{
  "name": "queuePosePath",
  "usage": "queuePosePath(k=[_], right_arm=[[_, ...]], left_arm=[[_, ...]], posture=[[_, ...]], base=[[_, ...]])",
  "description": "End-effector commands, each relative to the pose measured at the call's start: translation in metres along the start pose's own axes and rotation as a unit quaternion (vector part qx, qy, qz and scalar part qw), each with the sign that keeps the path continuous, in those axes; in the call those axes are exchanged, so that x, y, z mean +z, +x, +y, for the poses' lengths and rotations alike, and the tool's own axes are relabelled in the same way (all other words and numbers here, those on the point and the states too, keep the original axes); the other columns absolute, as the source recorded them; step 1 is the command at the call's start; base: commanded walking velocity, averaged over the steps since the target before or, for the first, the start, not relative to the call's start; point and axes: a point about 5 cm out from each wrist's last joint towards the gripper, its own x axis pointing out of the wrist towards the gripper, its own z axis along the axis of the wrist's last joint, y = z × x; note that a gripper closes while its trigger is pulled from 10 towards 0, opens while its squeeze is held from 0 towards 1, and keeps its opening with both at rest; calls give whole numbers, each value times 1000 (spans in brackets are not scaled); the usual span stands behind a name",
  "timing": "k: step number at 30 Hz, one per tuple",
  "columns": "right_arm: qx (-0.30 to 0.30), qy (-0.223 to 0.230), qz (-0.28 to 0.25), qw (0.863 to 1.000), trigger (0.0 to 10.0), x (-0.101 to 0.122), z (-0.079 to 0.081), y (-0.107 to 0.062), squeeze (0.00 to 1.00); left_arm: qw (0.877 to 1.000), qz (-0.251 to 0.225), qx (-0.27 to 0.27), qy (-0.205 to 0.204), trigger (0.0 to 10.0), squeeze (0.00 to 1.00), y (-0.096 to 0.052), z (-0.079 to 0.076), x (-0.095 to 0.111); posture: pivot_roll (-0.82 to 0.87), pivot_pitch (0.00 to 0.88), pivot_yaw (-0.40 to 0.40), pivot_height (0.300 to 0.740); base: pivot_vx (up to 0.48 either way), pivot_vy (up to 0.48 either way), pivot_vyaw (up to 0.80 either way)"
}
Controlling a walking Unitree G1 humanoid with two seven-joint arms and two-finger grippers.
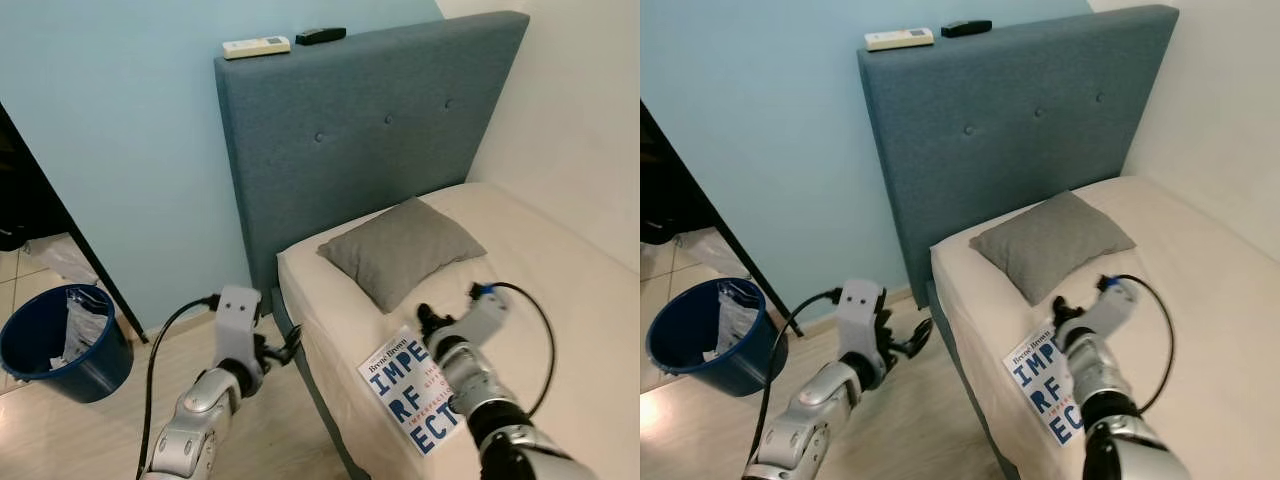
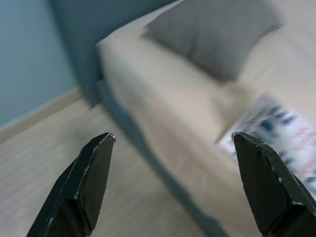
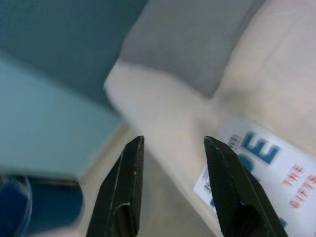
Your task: Clean up the room
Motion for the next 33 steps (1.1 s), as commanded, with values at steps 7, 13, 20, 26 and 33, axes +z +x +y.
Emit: queuePosePath(k=[7,13,20,26,33], right_arm=[[74,-131,3,989,10000,-41,18,-18,0],[81,-167,-15,983,10000,-47,16,-25,0],[74,-181,13,981,10000,-62,9,-33,0],[68,-176,21,982,10000,-70,8,-38,0],[47,-171,32,984,10000,-77,5,-40,0]], left_arm=[[993,-9,120,9,10000,0,-24,41,-22],[988,-9,154,6,10000,0,-33,46,-31],[990,-6,141,19,10000,0,-30,38,-39],[991,-5,130,17,10000,0,-27,31,-40],[993,3,114,30,10000,0,-22,26,-41]], posture=[[-9,85,-32,740],[-24,77,-37,740],[-30,77,-41,740],[-36,85,-38,740],[-36,94,-34,740]], base=[[0,0,0],[0,0,0],[0,0,0],[0,0,0],[0,0,0]])
